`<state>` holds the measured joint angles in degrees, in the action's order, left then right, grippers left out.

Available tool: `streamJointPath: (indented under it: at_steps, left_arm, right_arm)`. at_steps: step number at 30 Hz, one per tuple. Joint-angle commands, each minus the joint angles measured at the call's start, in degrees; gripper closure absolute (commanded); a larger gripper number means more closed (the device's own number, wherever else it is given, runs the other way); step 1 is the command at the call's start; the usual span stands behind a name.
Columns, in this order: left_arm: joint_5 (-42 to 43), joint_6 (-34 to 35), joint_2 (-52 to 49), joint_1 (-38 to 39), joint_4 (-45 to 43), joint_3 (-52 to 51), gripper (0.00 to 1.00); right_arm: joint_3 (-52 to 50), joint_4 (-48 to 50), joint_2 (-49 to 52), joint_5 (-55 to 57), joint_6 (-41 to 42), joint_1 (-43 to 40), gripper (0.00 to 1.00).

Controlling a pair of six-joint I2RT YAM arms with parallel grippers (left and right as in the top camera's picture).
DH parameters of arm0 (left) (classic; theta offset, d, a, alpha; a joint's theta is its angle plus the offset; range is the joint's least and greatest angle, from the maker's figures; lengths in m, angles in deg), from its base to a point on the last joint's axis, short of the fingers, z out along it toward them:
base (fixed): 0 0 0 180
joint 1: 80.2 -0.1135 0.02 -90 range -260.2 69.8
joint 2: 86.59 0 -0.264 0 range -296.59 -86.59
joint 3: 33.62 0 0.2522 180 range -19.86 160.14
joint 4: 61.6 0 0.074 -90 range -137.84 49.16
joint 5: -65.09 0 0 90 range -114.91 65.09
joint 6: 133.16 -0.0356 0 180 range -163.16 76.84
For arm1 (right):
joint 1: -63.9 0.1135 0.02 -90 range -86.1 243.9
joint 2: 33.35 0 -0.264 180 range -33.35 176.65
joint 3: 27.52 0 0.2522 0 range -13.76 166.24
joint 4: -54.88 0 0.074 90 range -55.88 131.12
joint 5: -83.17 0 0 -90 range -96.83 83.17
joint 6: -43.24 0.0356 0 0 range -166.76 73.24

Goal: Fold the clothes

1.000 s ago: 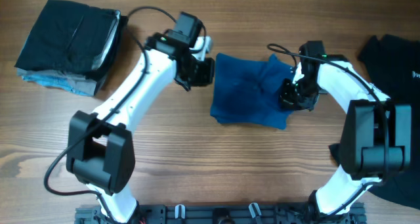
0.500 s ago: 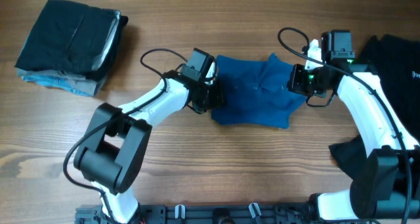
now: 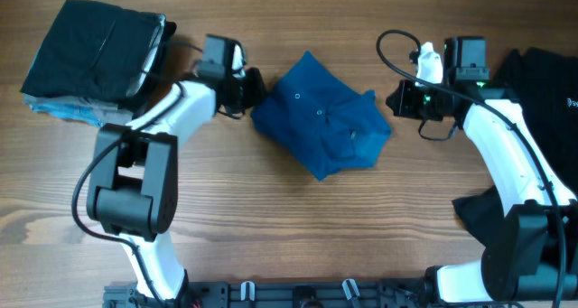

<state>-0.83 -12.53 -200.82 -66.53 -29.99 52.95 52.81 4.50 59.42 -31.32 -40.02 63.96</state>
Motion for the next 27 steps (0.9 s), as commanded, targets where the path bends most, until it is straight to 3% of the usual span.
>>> streamJointPath:
  at_steps: [1, 6, 10, 12, 15, 16, 21, 24, 27]
  left_arm:
    - [5.1, -11.1, 1.5, -0.2, 10.4, 8.2, 0.85]
    - [5.0, -12.2, 3.6, 2.8, 27.3, 9.4, 0.82]
    - [5.0, -7.6, 3.5, 3.6, 32.7, 5.9, 0.75]
    - [5.1, -3.0, 3.5, 3.7, 29.7, 2.5, 0.73]
    - [7.2, 0.5, 3.2, 5.3, 22.3, -1.9, 0.94]
    - [7.1, 3.2, 2.7, 6.6, 18.0, -3.6, 0.96]
    - [4.6, 14.5, -1.7, 7.5, 8.2, -5.1, 0.96]
    - [4.6, 15.0, -4.2, 5.6, -4.5, -5.1, 0.96]
    - [6.1, 12.9, -4.3, 4.2, -11.6, -4.5, 0.96]
  right_arm:
    - [-0.3, 3.8, 1.1, -2.4, -2.5, 2.6, 0.89]
    - [-0.3, 7.3, 8.7, -2.4, -3.7, 7.2, 0.86]
    - [-0.3, 5.5, 16.2, -2.5, -3.7, 8.3, 0.84]
    - [-0.3, 3.8, 20.0, -3.0, -3.8, 8.3, 0.89]
    - [-0.3, 0.0, 21.8, -3.0, -2.8, 8.4, 0.92]
    - [-0.3, -1.7, 21.4, -2.0, -0.8, 8.3, 0.95]
    - [-0.3, -5.1, 16.2, 4.9, 3.5, 8.3, 0.96]
    - [-0.3, -4.6, 10.2, 4.8, -0.6, 8.3, 0.94]
    - [-0.3, -1.6, 7.8, 4.9, -0.8, 8.3, 0.94]
